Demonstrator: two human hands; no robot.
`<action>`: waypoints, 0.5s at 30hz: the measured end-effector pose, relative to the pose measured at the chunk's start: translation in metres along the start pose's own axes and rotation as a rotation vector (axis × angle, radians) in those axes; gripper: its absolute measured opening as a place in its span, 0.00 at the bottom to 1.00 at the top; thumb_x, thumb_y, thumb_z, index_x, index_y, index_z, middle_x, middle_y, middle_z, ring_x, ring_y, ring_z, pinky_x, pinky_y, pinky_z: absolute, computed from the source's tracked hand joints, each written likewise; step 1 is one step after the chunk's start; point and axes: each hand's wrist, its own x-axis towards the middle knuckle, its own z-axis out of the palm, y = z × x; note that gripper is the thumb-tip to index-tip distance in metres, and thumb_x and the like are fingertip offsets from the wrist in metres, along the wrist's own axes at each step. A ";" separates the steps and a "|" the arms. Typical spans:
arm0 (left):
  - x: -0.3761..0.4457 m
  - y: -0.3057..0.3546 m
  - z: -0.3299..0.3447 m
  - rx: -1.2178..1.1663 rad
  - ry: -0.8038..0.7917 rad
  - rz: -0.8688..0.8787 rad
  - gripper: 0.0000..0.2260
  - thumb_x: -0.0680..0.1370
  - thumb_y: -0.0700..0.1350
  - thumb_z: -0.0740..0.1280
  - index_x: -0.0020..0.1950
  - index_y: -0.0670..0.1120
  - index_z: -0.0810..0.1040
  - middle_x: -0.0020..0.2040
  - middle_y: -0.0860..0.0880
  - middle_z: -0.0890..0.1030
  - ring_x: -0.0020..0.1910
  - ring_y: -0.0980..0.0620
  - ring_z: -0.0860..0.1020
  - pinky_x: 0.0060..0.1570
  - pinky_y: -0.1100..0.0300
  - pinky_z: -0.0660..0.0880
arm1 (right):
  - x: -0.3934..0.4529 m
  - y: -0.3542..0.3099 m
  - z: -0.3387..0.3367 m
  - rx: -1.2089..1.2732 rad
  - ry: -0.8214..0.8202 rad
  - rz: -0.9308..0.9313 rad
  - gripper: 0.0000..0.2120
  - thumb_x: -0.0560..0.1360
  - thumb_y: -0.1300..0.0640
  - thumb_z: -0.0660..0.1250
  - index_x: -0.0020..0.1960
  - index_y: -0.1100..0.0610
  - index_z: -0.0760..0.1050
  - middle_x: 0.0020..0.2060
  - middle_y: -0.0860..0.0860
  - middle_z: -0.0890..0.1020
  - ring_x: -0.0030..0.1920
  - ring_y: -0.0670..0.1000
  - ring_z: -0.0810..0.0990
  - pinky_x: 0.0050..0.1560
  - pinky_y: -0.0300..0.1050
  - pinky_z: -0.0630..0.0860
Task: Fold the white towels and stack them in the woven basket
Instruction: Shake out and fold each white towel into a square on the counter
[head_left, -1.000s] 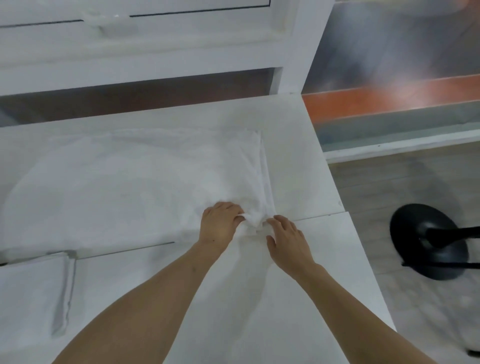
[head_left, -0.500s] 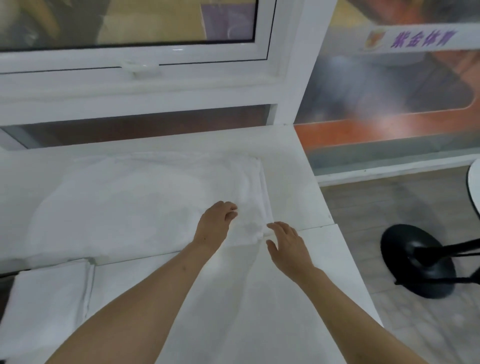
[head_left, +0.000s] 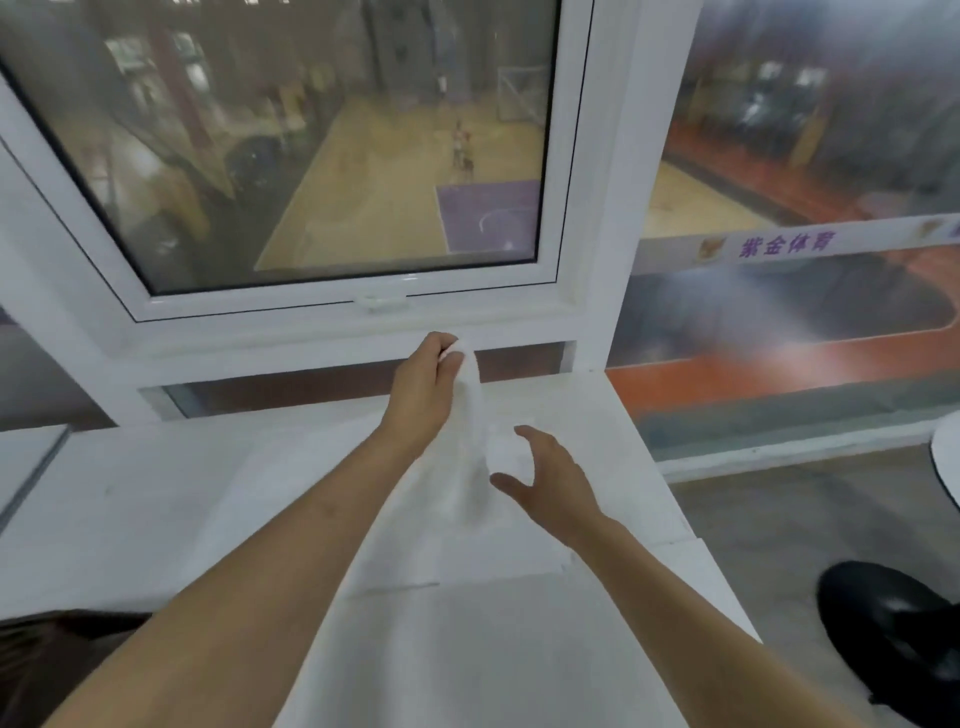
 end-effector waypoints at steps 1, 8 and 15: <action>-0.001 0.013 -0.016 -0.038 0.002 0.033 0.05 0.84 0.47 0.62 0.56 0.48 0.76 0.49 0.55 0.79 0.45 0.61 0.76 0.42 0.68 0.70 | -0.003 -0.016 -0.001 0.024 -0.019 0.001 0.40 0.75 0.33 0.70 0.80 0.47 0.60 0.77 0.45 0.68 0.75 0.51 0.69 0.74 0.53 0.69; -0.013 0.081 -0.105 -0.244 0.082 0.145 0.06 0.82 0.48 0.64 0.51 0.46 0.74 0.44 0.52 0.78 0.41 0.55 0.73 0.43 0.57 0.69 | -0.043 -0.098 -0.013 0.470 -0.197 0.007 0.24 0.73 0.38 0.74 0.65 0.45 0.75 0.57 0.43 0.84 0.57 0.46 0.83 0.64 0.56 0.78; -0.028 0.127 -0.150 -0.464 0.099 0.162 0.04 0.83 0.45 0.62 0.53 0.45 0.71 0.50 0.45 0.86 0.42 0.55 0.80 0.40 0.61 0.74 | -0.093 -0.155 -0.056 0.638 -0.309 -0.091 0.24 0.76 0.43 0.74 0.69 0.46 0.74 0.60 0.44 0.84 0.60 0.45 0.83 0.65 0.46 0.77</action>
